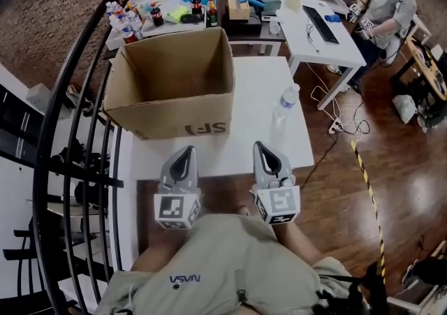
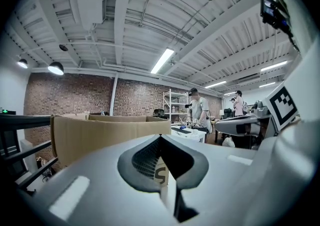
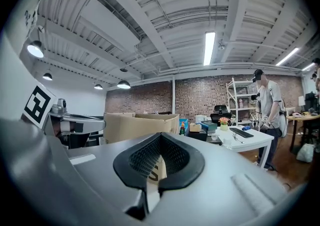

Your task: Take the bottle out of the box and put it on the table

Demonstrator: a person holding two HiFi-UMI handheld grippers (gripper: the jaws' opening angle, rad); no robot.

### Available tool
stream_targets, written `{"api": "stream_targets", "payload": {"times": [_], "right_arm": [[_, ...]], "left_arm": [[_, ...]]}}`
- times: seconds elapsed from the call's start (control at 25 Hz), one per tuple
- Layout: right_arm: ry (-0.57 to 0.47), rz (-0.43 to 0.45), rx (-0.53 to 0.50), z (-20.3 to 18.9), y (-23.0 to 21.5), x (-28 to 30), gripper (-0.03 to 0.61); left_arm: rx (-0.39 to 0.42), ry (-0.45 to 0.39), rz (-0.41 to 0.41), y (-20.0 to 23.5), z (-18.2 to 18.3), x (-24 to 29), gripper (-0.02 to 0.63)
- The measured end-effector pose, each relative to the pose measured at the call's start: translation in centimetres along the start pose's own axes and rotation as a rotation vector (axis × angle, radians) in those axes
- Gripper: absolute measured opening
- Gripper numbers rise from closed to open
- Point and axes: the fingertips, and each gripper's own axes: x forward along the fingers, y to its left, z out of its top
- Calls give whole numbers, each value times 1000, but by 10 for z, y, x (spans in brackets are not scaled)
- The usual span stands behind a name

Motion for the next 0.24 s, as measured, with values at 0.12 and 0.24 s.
{"api": "stream_targets", "payload": {"times": [0.12,0.24], "right_arm": [[9,5,-5,-4,1,3,0],[12,9,-8,-5,3,7,0]], "left_arm": [[3,-1,-5,2,1,2,0],[7,5,-5,4,0,4,0]]}}
